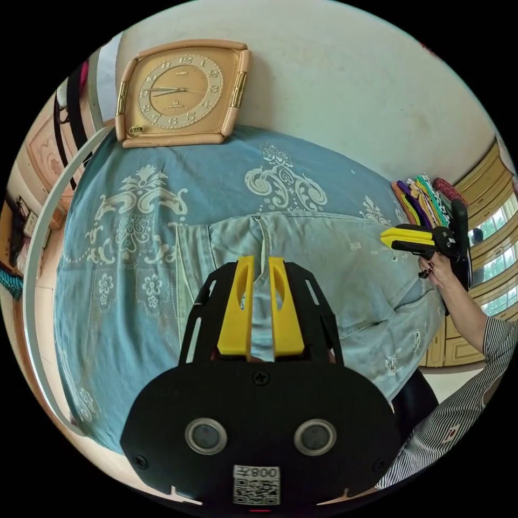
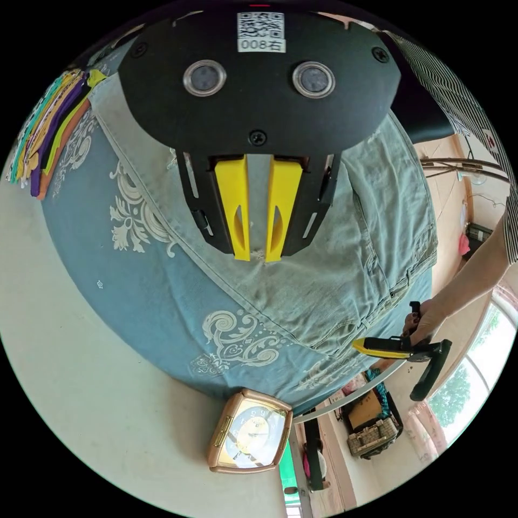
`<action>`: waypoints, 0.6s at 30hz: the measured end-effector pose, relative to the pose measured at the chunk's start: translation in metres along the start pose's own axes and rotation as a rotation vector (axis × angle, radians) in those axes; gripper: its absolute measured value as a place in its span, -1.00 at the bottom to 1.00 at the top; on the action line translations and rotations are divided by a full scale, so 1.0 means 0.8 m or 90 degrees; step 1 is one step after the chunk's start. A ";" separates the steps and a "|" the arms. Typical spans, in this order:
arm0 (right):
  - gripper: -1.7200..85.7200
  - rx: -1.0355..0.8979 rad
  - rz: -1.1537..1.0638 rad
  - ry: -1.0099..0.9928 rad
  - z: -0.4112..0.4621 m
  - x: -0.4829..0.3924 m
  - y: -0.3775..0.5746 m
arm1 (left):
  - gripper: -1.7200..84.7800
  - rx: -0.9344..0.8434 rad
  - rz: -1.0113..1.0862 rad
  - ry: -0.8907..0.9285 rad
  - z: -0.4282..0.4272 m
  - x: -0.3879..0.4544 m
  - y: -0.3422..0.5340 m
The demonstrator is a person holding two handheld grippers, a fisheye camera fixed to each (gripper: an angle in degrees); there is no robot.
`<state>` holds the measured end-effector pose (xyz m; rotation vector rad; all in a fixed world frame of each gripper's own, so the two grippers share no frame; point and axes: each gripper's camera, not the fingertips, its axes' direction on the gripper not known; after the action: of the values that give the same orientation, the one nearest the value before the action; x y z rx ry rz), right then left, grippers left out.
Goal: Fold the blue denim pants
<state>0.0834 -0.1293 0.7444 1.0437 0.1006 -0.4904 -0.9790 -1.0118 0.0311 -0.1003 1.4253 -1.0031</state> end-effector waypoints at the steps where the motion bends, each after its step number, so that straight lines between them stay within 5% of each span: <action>1: -0.82 -0.002 0.001 -0.003 0.002 0.006 -0.002 | -0.85 -0.012 0.012 -0.006 0.006 0.003 -0.018; 18: -0.71 -0.065 -0.057 -0.039 0.044 0.111 -0.102 | -0.73 -0.251 0.141 -0.169 0.097 0.059 -0.199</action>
<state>0.1217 -0.2226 0.6691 0.9259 0.1175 -0.5918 -1.0032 -1.1767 0.1082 -0.3437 1.3380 -0.4976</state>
